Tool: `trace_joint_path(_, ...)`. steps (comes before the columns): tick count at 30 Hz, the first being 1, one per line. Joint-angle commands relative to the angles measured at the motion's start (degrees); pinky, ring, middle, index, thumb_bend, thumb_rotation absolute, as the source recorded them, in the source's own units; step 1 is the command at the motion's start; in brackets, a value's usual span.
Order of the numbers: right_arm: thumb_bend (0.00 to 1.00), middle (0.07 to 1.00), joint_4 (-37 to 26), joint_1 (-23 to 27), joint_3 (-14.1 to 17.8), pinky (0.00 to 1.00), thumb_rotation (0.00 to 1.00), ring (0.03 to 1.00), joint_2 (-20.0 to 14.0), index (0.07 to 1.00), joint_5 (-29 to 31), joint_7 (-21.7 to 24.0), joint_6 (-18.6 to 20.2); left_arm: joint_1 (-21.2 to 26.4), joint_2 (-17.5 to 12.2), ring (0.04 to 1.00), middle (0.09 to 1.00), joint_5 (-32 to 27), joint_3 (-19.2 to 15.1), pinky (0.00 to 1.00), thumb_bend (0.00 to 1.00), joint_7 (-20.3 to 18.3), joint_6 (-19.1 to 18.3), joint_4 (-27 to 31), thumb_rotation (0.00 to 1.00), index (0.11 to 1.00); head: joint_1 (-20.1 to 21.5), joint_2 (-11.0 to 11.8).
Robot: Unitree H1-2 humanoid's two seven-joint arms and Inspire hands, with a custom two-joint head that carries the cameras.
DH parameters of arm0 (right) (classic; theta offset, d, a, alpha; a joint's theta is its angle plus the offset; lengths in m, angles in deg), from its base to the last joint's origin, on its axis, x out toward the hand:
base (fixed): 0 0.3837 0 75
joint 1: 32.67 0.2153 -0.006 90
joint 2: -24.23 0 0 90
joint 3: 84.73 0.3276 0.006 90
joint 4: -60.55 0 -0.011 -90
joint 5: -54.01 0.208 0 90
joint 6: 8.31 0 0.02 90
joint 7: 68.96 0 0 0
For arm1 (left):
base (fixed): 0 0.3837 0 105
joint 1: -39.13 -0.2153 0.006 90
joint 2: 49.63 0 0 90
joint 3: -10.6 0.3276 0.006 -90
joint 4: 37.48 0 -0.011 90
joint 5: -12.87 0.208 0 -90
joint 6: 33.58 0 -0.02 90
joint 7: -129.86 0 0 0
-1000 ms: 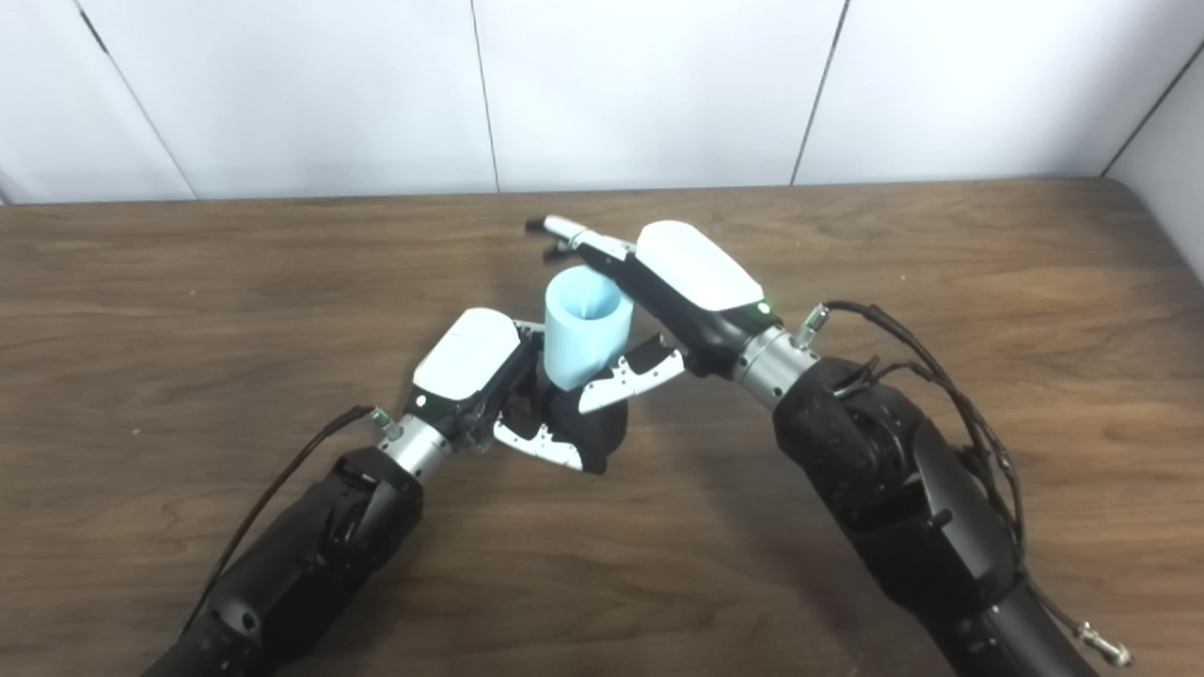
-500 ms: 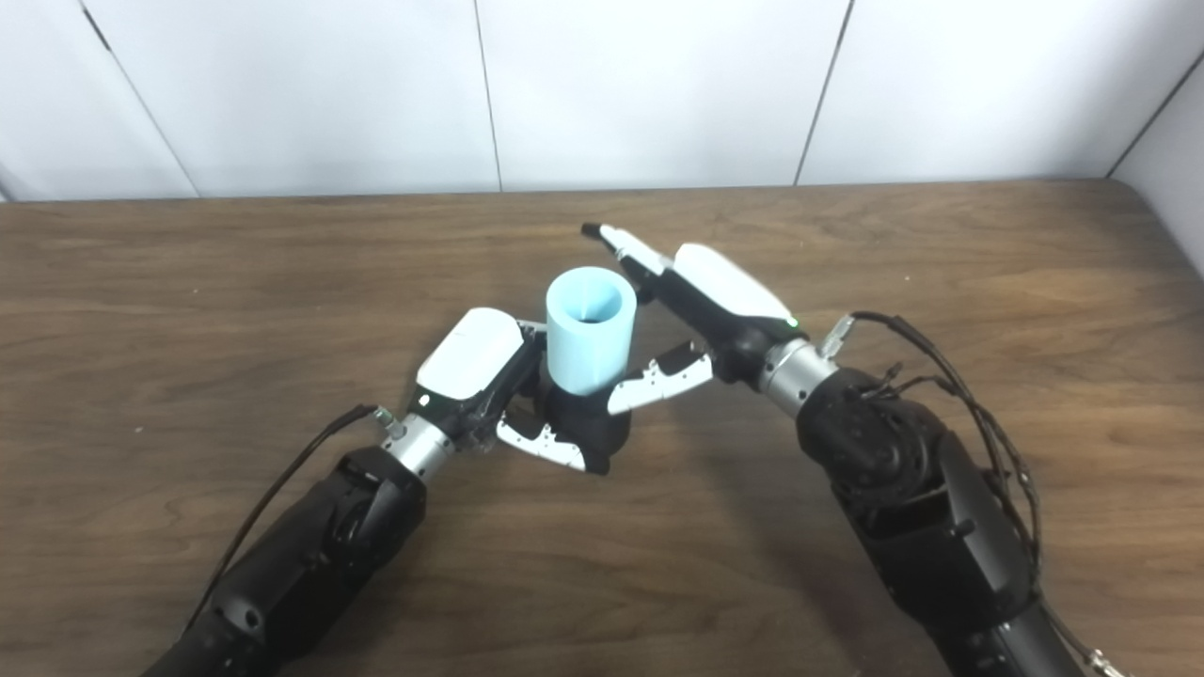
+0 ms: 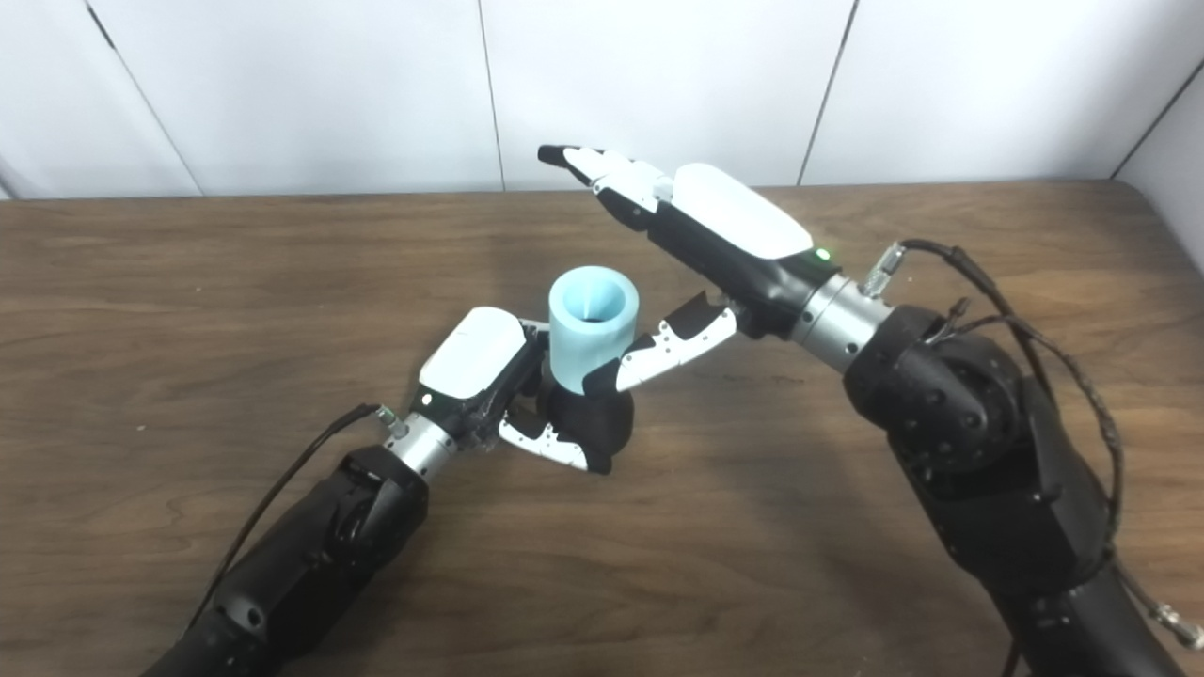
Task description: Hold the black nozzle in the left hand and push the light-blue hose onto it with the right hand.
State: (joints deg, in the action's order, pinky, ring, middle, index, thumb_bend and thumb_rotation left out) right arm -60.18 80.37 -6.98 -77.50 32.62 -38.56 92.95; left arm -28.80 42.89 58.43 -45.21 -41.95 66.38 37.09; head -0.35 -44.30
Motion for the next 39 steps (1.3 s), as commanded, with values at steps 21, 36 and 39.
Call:
trace_joint_path(21,0.9,1.0,1.4,0.4,-7.3,0.94,0.93,1.0,-4.7,1.0,-8.9,7.3,-14.7,-3.4,-1.1,0.335,0.406,1.6,2.8,0.22,0.52,-6.1,-1.2,-4.2,0.0,0.514,-0.1,-0.2)
trace_joint_path(36,0.9,0.996,6.0,-2.4,-10.1,0.97,0.92,1.0,-5.3,0.966,-12.4,7.9,-17.5,-3.5,-1.0,0.333,0.404,1.3,2.6,0.22,0.52,-6.0,-0.9,-3.9,0.0,0.515,-0.4,-0.6)
trace_joint_path(39,0.9,0.99,7.4,-3.3,-10.8,0.95,0.91,0.995,-4.3,0.961,-12.3,6.9,-18.3,-3.5,-1.1,0.344,0.409,1.3,2.6,0.23,0.52,-5.8,-0.8,-3.8,0.0,0.517,-0.5,-0.6)
